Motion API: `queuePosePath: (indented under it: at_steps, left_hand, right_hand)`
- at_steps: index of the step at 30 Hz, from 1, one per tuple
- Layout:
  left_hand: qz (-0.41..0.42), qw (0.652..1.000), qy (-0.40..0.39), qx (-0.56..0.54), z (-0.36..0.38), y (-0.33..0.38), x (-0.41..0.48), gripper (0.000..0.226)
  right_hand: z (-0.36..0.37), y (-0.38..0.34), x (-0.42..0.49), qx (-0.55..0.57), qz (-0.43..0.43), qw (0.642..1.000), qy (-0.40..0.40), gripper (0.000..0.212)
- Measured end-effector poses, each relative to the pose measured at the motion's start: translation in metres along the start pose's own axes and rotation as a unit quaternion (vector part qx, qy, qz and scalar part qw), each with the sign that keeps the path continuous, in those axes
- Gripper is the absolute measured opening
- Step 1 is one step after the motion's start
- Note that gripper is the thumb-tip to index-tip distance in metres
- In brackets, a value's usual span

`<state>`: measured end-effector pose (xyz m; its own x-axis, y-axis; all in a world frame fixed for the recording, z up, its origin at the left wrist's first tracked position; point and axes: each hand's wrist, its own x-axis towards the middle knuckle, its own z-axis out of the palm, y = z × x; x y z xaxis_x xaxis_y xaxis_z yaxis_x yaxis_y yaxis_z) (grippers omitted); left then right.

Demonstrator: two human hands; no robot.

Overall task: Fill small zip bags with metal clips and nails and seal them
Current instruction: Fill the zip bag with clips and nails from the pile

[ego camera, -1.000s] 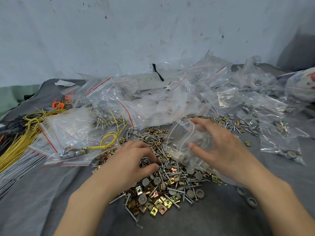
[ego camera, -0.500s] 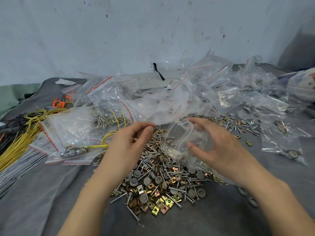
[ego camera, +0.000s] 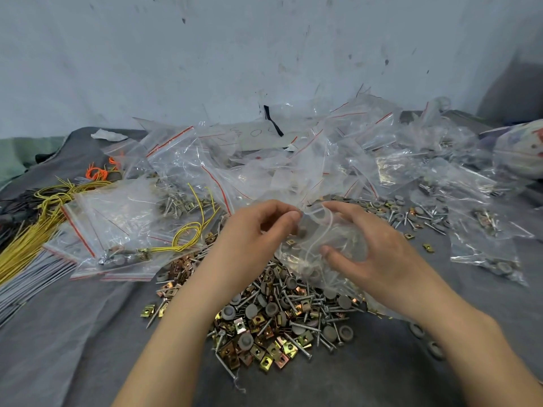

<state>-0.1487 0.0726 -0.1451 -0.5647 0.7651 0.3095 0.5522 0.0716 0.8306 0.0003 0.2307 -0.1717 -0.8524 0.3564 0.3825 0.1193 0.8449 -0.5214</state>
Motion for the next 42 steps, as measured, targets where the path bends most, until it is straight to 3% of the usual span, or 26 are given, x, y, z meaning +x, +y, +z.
queuePosePath:
  at_steps: [9, 12, 15, 18, 25, 42]
  left_hand:
    - [-0.026, 0.995, 0.057, -0.077, -0.013, 0.000, 0.001, 0.016]
    - [-0.049, 0.996, 0.066, 0.025, -0.020, -0.014, -0.002, 0.015]
    - [-0.067, 0.983, 0.038, 0.165, -0.023, -0.028, -0.008, 0.017]
    - [-0.068, 0.969, 0.013, 0.238, -0.026, -0.033, -0.014, 0.017]
    - [-0.077, 0.957, -0.082, 0.267, -0.032, -0.033, -0.023, 0.024]
    - [-0.107, 0.932, -0.047, 0.342, -0.035, -0.055, -0.018, 0.028]
  right_hand:
    - [-0.001, 0.000, -0.001, -0.012, -0.003, 1.000, -0.003, 0.062]
    - [-0.001, 0.001, -0.001, -0.012, 0.001, 1.000, -0.004, 0.061]
    - [-0.001, 0.002, -0.001, -0.014, 0.000, 1.000, -0.006, 0.061]
    - [-0.002, 0.002, -0.001, -0.020, 0.001, 1.000, -0.010, 0.062]
    - [0.000, 0.000, -0.001, -0.033, 0.001, 0.999, -0.011, 0.062]
    - [0.005, 0.007, 0.000, -0.020, 0.000, 1.000, -0.013, 0.058]
